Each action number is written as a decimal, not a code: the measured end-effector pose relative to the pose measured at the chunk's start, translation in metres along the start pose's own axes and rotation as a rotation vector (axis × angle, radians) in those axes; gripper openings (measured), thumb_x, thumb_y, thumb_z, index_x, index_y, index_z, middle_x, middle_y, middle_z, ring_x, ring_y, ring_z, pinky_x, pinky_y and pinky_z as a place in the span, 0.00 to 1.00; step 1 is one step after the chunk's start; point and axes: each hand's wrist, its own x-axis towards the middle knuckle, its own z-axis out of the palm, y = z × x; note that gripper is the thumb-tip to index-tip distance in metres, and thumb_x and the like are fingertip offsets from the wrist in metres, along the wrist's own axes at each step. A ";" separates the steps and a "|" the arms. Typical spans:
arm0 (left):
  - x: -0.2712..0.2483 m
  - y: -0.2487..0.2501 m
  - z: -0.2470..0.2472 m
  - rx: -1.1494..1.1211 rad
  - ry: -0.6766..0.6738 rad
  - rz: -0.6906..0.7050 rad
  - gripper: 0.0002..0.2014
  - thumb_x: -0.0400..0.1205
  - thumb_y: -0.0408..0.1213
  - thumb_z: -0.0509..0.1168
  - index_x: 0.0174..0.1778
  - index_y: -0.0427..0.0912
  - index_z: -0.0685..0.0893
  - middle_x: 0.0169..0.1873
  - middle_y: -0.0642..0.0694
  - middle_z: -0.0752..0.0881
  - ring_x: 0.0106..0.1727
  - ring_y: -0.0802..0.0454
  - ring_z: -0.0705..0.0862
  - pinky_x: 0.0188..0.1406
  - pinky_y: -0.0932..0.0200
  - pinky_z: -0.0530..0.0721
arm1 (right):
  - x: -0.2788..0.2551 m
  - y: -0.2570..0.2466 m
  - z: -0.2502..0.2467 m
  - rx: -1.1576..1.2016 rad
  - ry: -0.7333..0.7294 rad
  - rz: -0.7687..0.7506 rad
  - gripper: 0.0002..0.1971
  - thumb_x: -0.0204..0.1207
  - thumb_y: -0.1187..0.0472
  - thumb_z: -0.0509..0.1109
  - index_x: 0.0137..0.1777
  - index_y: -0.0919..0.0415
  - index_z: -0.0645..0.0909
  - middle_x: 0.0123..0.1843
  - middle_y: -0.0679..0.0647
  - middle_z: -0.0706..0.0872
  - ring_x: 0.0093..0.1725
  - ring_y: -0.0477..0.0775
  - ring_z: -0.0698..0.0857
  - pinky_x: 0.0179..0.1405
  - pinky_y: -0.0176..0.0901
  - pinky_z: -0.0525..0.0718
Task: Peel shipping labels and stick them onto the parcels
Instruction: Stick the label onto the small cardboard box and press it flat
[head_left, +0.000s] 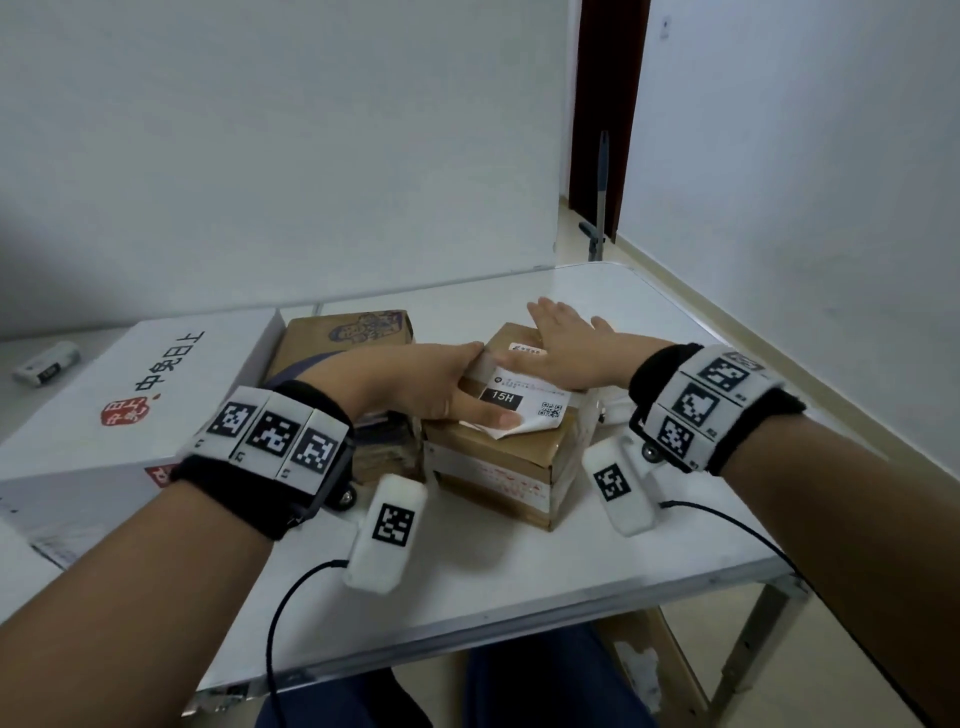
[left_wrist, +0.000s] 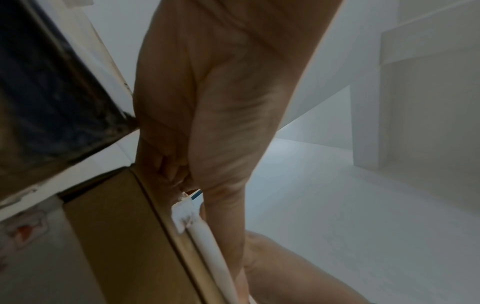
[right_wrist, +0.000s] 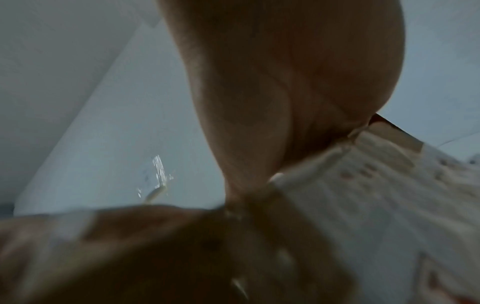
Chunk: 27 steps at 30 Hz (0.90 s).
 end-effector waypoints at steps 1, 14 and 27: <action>0.000 0.000 0.000 -0.003 -0.005 0.011 0.40 0.72 0.65 0.68 0.77 0.50 0.65 0.69 0.53 0.77 0.61 0.53 0.76 0.57 0.59 0.70 | 0.002 0.000 0.002 -0.024 -0.020 0.014 0.49 0.75 0.27 0.50 0.86 0.59 0.40 0.88 0.54 0.41 0.86 0.53 0.42 0.84 0.62 0.44; -0.002 0.000 0.003 -0.012 -0.008 0.004 0.42 0.69 0.68 0.68 0.75 0.50 0.66 0.64 0.55 0.79 0.59 0.52 0.78 0.58 0.57 0.73 | 0.021 0.007 0.002 -0.052 -0.057 0.081 0.42 0.80 0.31 0.44 0.85 0.61 0.50 0.87 0.54 0.53 0.86 0.55 0.53 0.81 0.66 0.54; -0.005 0.006 0.002 0.040 -0.010 -0.028 0.46 0.72 0.68 0.64 0.81 0.47 0.60 0.75 0.49 0.73 0.67 0.49 0.75 0.63 0.57 0.69 | 0.017 0.015 0.004 -0.092 -0.031 0.117 0.26 0.88 0.51 0.40 0.83 0.60 0.57 0.84 0.55 0.60 0.84 0.57 0.57 0.79 0.67 0.55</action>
